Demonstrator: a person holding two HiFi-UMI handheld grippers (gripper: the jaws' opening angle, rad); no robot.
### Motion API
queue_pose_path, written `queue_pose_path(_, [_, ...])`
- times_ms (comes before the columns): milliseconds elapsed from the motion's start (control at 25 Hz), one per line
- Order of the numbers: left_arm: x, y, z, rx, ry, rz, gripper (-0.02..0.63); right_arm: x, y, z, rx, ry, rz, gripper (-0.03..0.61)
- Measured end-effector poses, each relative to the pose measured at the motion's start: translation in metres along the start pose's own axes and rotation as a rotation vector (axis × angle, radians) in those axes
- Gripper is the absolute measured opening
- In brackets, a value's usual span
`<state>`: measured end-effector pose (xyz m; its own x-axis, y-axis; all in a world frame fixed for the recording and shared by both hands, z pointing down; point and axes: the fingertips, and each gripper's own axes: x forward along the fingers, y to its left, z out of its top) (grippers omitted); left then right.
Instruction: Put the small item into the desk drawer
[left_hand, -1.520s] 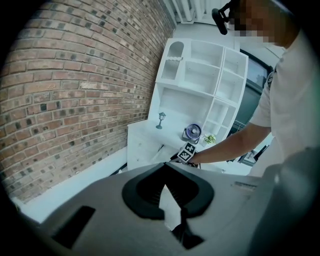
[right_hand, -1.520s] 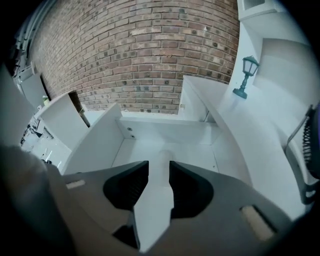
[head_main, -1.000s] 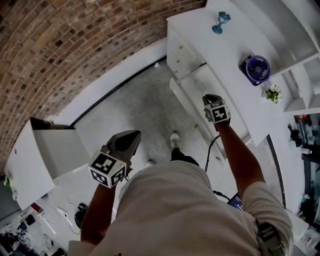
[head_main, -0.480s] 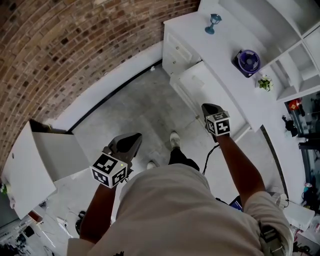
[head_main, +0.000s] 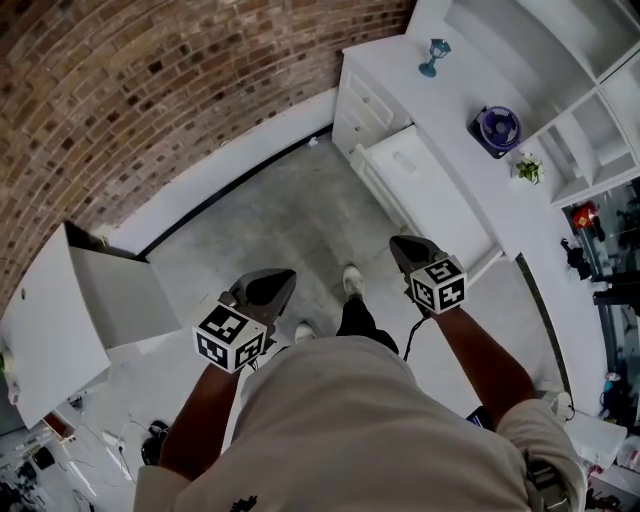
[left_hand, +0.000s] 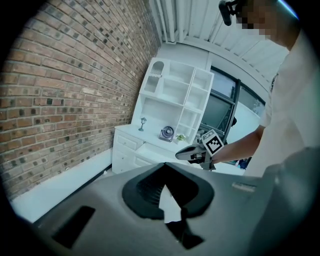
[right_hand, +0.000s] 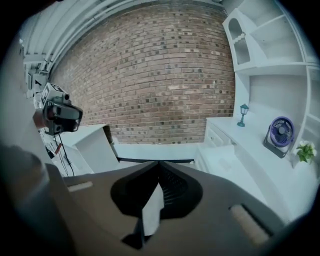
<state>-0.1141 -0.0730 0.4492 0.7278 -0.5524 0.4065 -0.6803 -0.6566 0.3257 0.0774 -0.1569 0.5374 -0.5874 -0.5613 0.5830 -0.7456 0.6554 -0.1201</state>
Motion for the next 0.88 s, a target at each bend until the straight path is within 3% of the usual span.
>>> queue_pose_path(160, [-0.018,-0.007,-0.011,0.004,-0.005,-0.011,0.006,-0.018,0.048,0.006,0.016,-0.035,0.070,0.012])
queue_pose_path(480, [-0.053,-0.015,-0.034,-0.007,-0.011,-0.003,0.005,-0.045,0.105,0.008,-0.001,-0.075,0.116,0.013])
queue_pose_path(880, [-0.072,-0.027,-0.048,-0.034,-0.034,0.009,0.005,-0.061,0.134,0.024,-0.050,-0.138,0.149,0.012])
